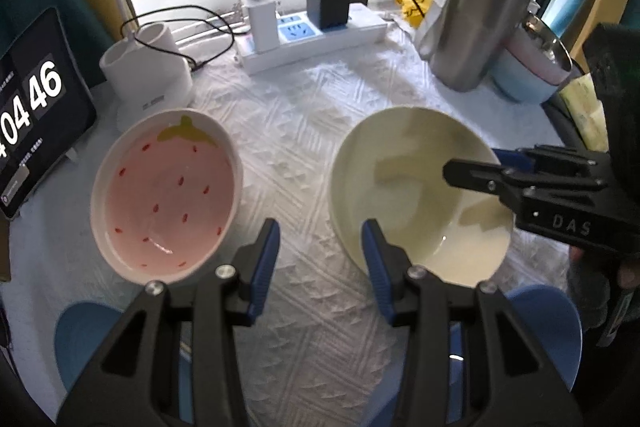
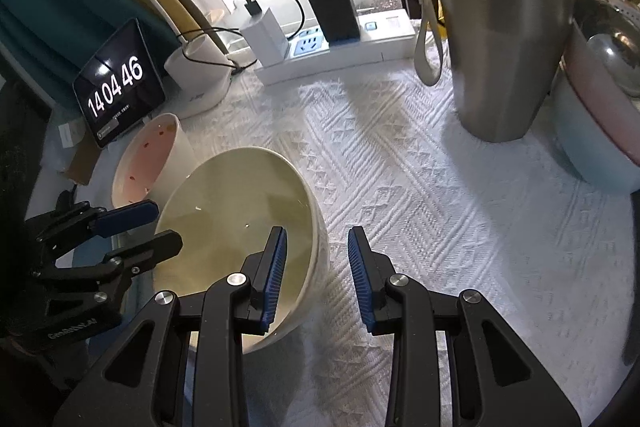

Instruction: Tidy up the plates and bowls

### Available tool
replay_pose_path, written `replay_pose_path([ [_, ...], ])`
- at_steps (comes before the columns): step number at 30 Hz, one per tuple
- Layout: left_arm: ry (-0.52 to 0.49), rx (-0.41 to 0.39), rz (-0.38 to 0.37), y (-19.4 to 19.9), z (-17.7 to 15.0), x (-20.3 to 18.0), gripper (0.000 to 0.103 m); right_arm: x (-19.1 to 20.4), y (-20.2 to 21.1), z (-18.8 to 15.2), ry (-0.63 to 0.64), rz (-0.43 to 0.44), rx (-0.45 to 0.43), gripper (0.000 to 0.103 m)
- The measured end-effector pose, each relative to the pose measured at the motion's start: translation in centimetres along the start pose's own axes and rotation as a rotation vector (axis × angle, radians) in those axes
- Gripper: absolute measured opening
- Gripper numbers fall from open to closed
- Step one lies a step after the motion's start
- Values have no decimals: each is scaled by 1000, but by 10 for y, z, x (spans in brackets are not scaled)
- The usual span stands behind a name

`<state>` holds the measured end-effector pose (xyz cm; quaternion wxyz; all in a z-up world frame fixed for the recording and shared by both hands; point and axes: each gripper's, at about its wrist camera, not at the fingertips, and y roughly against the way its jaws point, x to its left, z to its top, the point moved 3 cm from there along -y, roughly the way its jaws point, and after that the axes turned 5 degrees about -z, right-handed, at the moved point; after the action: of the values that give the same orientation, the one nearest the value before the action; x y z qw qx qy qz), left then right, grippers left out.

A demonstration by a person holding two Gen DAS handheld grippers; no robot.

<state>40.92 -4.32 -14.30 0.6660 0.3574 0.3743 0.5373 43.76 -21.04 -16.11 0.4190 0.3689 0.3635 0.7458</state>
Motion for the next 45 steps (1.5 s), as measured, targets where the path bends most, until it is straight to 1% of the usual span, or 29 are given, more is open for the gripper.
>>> replay_pose_path([
  [4, -14, 5, 17, -3, 1, -1, 43, 0, -7, 0, -1, -2, 12, 34],
  [9, -16, 6, 10, -5, 2, -1, 43, -1, -11, 0, -5, 0, 16, 34],
  [10, -19, 4, 7, -5, 3, -1, 40, -1, -11, 0, -4, -1, 16, 34],
  [12, -32, 0, -2, -6, 3, -2, 39, 1, -13, -1, 4, -2, 21, 34],
  [15, -59, 1, -14, -9, 4, -5, 34, 6, -17, -3, 26, 4, 23, 33],
  [16, -67, 0, -14, -10, 5, -5, 31, 8, -17, -4, 32, 17, 21, 26],
  [17, -76, -2, -12, -10, 5, -6, 28, 9, -17, -5, 43, 5, 14, 24],
  [18, -83, -5, -10, -9, 6, -8, 21, 10, -17, -5, 52, -9, 8, 22],
  [19, -98, -8, -10, -9, 6, -11, 19, 11, -17, -5, 57, -11, 5, 21],
  [21, -122, -15, 13, -8, 7, -15, 19, 11, -18, -6, 62, -23, 2, 20],
  [26, -125, -31, 19, -6, 4, -14, 17, 12, -17, -5, 57, -34, -5, 18],
  [32, -120, -93, 9, 8, 4, -14, 17, 12, -1, 2, 54, -48, -61, 15],
  [37, -114, -149, -7, 27, 8, -19, 17, 16, 22, 8, 61, -86, -133, 15],
  [40, -125, -190, -13, 40, 9, -23, 17, 16, 36, 12, 51, -86, -176, 15],
  [45, -129, -235, -23, 59, 8, -28, 17, 18, 56, 16, 28, -80, -212, 15],
])
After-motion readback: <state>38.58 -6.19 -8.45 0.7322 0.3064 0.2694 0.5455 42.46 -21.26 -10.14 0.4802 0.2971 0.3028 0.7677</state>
